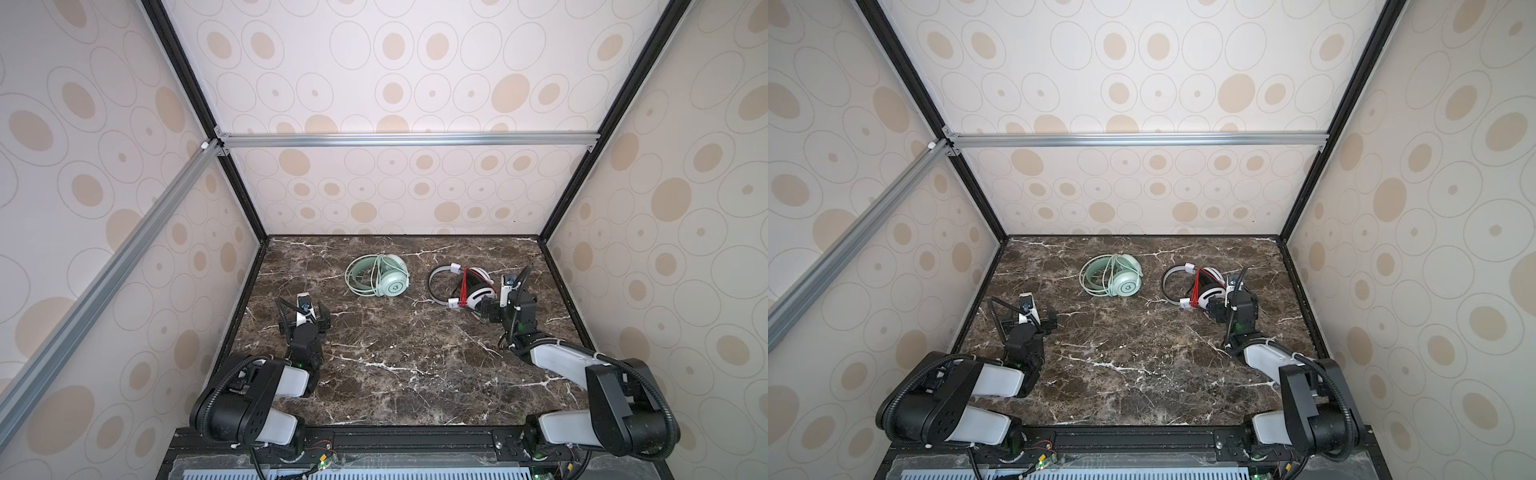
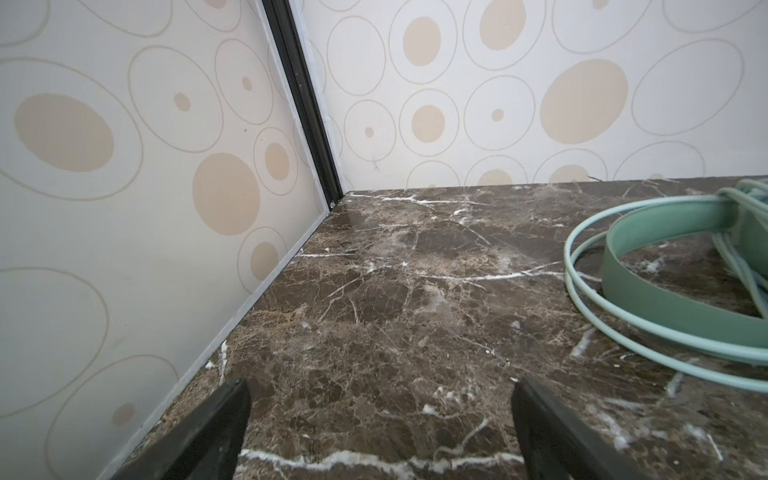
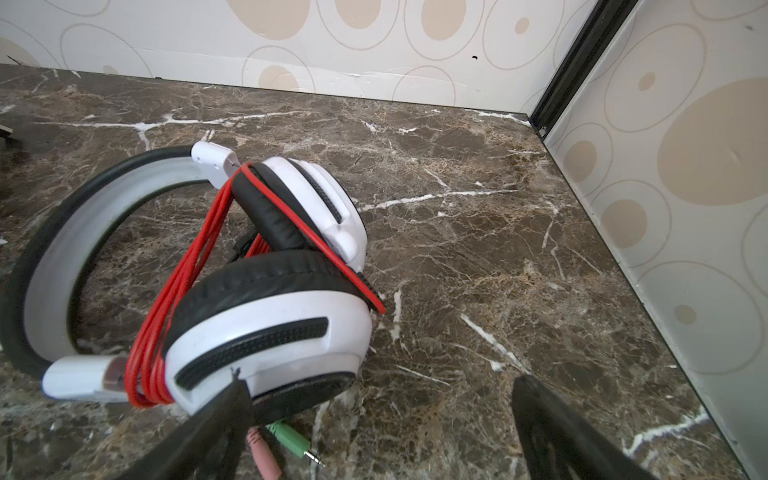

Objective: Wrap the headphones

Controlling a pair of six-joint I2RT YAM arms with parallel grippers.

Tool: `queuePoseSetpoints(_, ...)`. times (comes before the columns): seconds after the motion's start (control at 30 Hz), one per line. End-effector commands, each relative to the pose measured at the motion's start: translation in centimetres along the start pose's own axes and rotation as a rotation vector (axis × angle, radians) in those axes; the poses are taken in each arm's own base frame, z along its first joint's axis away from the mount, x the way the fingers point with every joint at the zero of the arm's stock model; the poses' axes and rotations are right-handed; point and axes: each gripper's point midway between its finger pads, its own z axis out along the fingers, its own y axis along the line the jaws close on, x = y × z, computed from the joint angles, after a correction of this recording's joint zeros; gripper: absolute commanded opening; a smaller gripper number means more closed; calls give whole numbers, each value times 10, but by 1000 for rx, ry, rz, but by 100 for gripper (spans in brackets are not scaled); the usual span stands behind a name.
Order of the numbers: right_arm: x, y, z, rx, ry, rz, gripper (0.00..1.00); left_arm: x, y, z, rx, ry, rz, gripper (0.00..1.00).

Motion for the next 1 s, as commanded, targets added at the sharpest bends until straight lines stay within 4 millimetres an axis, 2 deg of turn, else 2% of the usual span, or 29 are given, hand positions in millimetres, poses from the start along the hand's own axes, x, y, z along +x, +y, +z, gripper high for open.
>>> queuePoseSetpoints(0.0, 3, -5, 4, 24, -17, -3, 100, -22, 6, 6, 2, -92, -35, 98)
queuePoseSetpoints(0.17, 2, -12, 16, 87, 15, -22, 100, -8, 9, 11, 58, -92, -92, 98)
queuePoseSetpoints(0.27, 4, -15, 15, 93, -43, -6, 100, -5, 7, 19, 63, -63, -86, 98)
queuePoseSetpoints(0.4, 14, -25, 24, 59, -40, 72, 100, -5, 7, 23, 52, -57, -87, 98)
queuePoseSetpoints(0.5, 20, -22, 25, 38, -62, 69, 100, -3, 8, 27, 51, -40, -93, 98)
queuePoseSetpoints(0.97, 20, -21, 26, 35, -47, 69, 100, -4, 9, 26, 50, -51, -93, 98)
